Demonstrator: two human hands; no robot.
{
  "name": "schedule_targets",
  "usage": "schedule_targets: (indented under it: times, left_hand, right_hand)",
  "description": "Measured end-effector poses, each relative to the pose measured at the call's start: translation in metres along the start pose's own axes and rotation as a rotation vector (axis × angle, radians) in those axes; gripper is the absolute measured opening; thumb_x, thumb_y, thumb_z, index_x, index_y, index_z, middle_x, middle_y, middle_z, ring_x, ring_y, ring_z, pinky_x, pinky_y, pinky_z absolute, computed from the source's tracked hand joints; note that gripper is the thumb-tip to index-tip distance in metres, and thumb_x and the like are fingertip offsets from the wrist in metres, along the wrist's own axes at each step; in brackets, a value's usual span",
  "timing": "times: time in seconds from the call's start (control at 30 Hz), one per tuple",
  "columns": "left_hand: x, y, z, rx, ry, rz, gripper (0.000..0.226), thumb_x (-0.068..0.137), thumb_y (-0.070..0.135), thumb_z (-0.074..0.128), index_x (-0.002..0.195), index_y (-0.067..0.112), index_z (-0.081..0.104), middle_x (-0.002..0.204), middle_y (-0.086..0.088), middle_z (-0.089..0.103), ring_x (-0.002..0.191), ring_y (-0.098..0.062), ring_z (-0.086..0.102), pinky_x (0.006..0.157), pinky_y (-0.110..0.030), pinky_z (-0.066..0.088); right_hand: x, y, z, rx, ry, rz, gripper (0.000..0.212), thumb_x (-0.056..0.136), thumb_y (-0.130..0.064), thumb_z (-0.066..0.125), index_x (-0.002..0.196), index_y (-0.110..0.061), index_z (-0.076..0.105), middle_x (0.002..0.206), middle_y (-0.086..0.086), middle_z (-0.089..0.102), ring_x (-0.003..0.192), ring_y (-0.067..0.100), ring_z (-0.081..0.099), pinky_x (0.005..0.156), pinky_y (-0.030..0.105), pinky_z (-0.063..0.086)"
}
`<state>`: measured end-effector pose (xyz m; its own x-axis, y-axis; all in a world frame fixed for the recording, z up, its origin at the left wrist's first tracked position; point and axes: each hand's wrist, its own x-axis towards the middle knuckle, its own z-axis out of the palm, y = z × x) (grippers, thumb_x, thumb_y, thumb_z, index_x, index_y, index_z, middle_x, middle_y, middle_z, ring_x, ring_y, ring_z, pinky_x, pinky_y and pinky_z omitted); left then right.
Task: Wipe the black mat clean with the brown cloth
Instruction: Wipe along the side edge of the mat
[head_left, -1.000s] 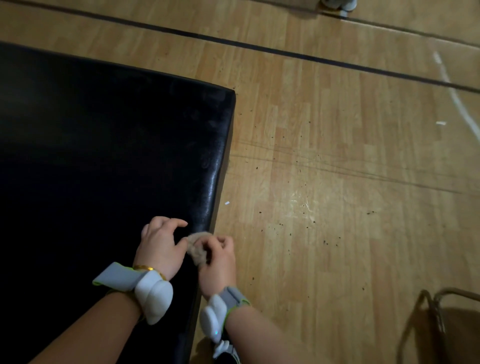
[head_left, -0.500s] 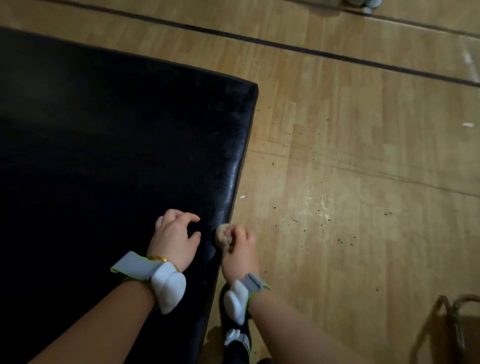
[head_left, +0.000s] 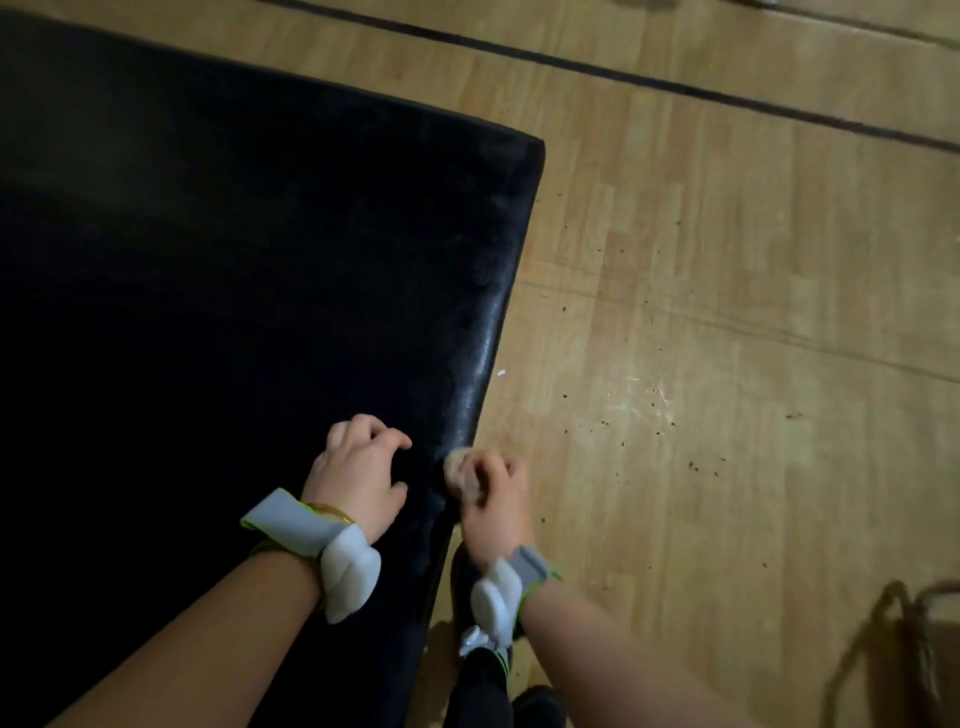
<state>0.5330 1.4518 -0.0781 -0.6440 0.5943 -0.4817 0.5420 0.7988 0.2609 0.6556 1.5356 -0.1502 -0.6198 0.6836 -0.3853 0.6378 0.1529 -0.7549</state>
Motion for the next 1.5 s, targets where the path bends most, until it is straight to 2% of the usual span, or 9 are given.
schedule_targets:
  times: [0.2, 0.33, 0.43, 0.57, 0.67, 0.77, 1.07, 1.23, 1.5]
  left_hand:
    - [-0.016, -0.007, 0.003, 0.060, -0.013, 0.027, 0.051, 0.084, 0.028, 0.065, 0.131, 0.032, 0.045, 0.129, 0.007, 0.034, 0.127, -0.016, 0.026, 0.102, -0.029, 0.033]
    - [-0.029, -0.012, 0.004, 0.040, 0.017, 0.019, 0.050, 0.084, 0.028, 0.065, 0.130, 0.031, 0.046, 0.129, 0.007, 0.034, 0.127, -0.017, 0.025, 0.101, -0.030, 0.034]
    - [-0.039, -0.014, 0.007, 0.021, 0.033, -0.004, 0.049, 0.084, 0.028, 0.065, 0.129, 0.031, 0.047, 0.129, 0.007, 0.034, 0.128, -0.017, 0.025, 0.101, -0.031, 0.034]
    - [-0.060, -0.014, 0.013, 0.012, 0.039, -0.018, 0.049, 0.083, 0.028, 0.066, 0.129, 0.031, 0.048, 0.129, 0.007, 0.035, 0.128, -0.017, 0.026, 0.101, -0.031, 0.034]
    - [-0.076, -0.018, 0.015, -0.004, 0.070, -0.030, 0.048, 0.083, 0.027, 0.066, 0.128, 0.030, 0.048, 0.128, 0.008, 0.035, 0.127, -0.016, 0.026, 0.102, -0.031, 0.034]
    - [-0.088, -0.022, 0.019, -0.011, 0.100, -0.043, 0.048, 0.083, 0.027, 0.066, 0.127, 0.031, 0.049, 0.126, 0.009, 0.035, 0.126, -0.014, 0.025, 0.102, -0.030, 0.033]
    - [-0.120, -0.025, 0.031, 0.037, 0.038, -0.059, 0.048, 0.085, 0.032, 0.063, 0.130, 0.033, 0.046, 0.129, 0.008, 0.034, 0.126, -0.014, 0.026, 0.103, -0.027, 0.033]
    - [-0.115, -0.015, 0.029, 0.009, 0.063, -0.008, 0.047, 0.086, 0.031, 0.063, 0.130, 0.033, 0.047, 0.129, 0.010, 0.034, 0.126, -0.012, 0.026, 0.103, -0.026, 0.034]
    - [-0.097, -0.011, 0.025, 0.016, 0.075, 0.017, 0.047, 0.086, 0.031, 0.063, 0.130, 0.033, 0.047, 0.129, 0.011, 0.033, 0.126, -0.011, 0.025, 0.104, -0.025, 0.032]
  right_hand:
    - [0.029, -0.010, -0.011, 0.104, 0.045, 0.068, 0.025, 0.086, 0.006, 0.043, 0.096, -0.013, 0.056, 0.108, 0.006, 0.040, 0.080, 0.015, 0.048, 0.082, 0.027, 0.044]
    - [0.029, -0.019, -0.007, 0.094, 0.113, 0.101, 0.032, 0.083, 0.010, 0.038, 0.098, -0.013, 0.055, 0.108, 0.003, 0.037, 0.078, 0.014, 0.047, 0.078, 0.024, 0.038]
    - [-0.008, -0.004, 0.005, 0.046, 0.049, 0.061, 0.029, 0.079, 0.009, 0.043, 0.088, -0.015, 0.055, 0.104, 0.004, 0.039, 0.088, 0.025, 0.051, 0.081, 0.031, 0.044]
    - [-0.038, 0.009, 0.008, 0.017, -0.037, -0.012, 0.028, 0.075, 0.008, 0.049, 0.082, -0.019, 0.053, 0.099, 0.002, 0.039, 0.087, 0.026, 0.051, 0.082, 0.032, 0.047]
    - [-0.021, 0.002, 0.003, 0.042, -0.009, -0.011, 0.031, 0.076, 0.009, 0.046, 0.091, -0.018, 0.054, 0.102, 0.001, 0.036, 0.082, 0.022, 0.048, 0.084, 0.037, 0.050]
    - [-0.009, -0.004, 0.003, 0.078, 0.081, 0.048, 0.037, 0.079, 0.010, 0.045, 0.109, -0.008, 0.056, 0.112, 0.007, 0.036, 0.089, 0.022, 0.049, 0.087, 0.026, 0.041]
    - [-0.083, 0.013, 0.011, -0.119, -0.115, -0.113, 0.029, 0.076, -0.002, 0.054, 0.102, -0.015, 0.056, 0.107, 0.006, 0.041, 0.096, 0.033, 0.051, 0.089, 0.039, 0.044]
    - [-0.027, -0.015, -0.005, -0.069, -0.005, -0.008, 0.037, 0.076, 0.006, 0.043, 0.107, -0.013, 0.052, 0.113, 0.008, 0.039, 0.100, 0.032, 0.049, 0.089, 0.037, 0.044]
    - [-0.012, -0.012, 0.001, -0.179, -0.088, -0.050, 0.037, 0.077, 0.007, 0.039, 0.102, -0.018, 0.049, 0.117, 0.007, 0.038, 0.097, 0.031, 0.049, 0.079, 0.034, 0.043]
